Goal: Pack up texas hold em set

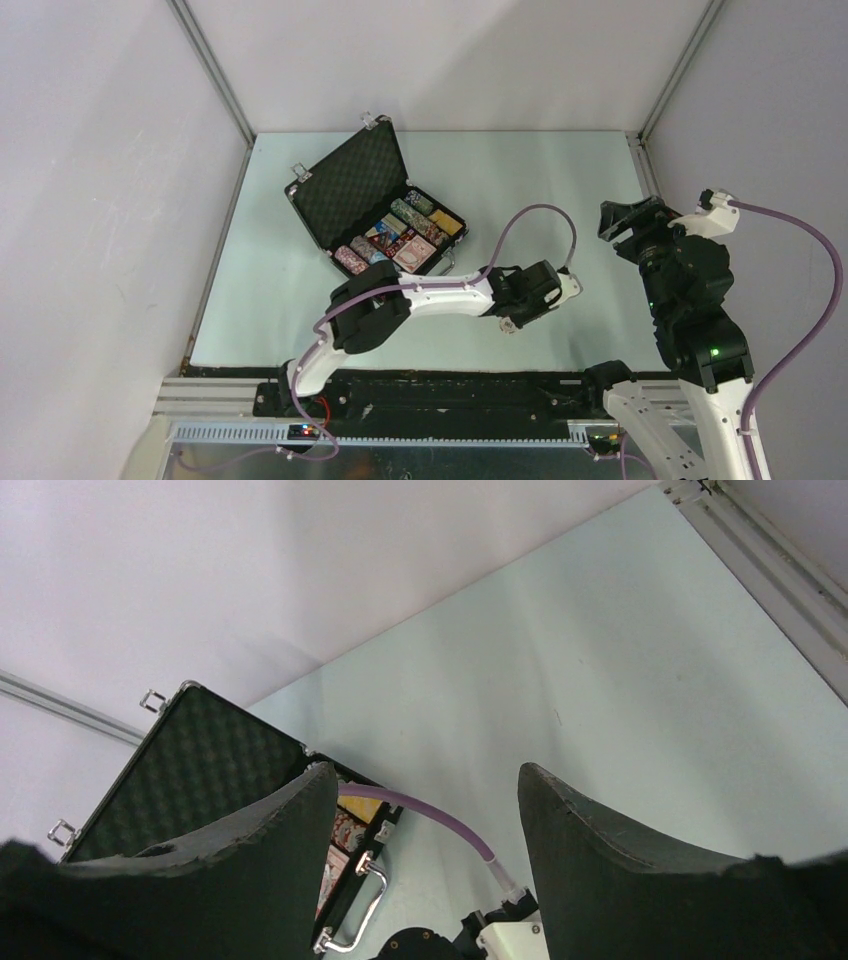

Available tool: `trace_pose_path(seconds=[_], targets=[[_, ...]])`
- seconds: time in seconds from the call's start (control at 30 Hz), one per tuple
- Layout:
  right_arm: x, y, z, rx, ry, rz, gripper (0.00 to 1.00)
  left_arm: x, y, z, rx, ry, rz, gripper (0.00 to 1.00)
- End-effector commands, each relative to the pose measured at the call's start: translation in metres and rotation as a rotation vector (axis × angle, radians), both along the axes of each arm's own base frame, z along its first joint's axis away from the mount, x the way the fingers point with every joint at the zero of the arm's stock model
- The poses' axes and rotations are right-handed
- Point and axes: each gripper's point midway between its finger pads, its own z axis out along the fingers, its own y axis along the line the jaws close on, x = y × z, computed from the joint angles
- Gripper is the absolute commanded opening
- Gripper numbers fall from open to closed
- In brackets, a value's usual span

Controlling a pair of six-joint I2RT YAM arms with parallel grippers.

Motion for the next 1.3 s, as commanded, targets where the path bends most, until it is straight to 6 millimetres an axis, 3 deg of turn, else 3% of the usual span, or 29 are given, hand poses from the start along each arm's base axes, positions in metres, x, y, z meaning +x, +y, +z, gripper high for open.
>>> trace_pose_path(seconds=[0.0, 0.13, 0.3, 0.37, 0.63, 1.27], targets=[[0.003, 0.001, 0.006, 0.012, -0.027, -0.001, 0.69, 0.002, 0.018, 0.015, 0.025, -0.023, 0.047, 0.36], [0.002, 0.001, 0.007, 0.015, -0.028, 0.000, 0.69, 0.002, 0.013, 0.041, -0.038, -0.033, 0.047, 0.41], [0.001, -0.002, 0.005, 0.003, -0.021, -0.011, 0.69, 0.003, 0.001, 0.069, -0.112, -0.045, 0.036, 0.78], [-0.001, -0.005, 0.003, -0.004, -0.015, -0.024, 0.69, 0.003, -0.005, 0.070, -0.110, -0.041, 0.019, 0.82], [-0.011, -0.014, 0.007, -0.015, -0.034, -0.052, 0.69, 0.006, -0.027, 0.058, -0.065, -0.022, -0.049, 0.81], [-0.014, -0.014, 0.008, -0.016, -0.041, -0.049, 0.68, 0.000, -0.037, 0.017, 0.005, 0.040, -0.108, 0.69]])
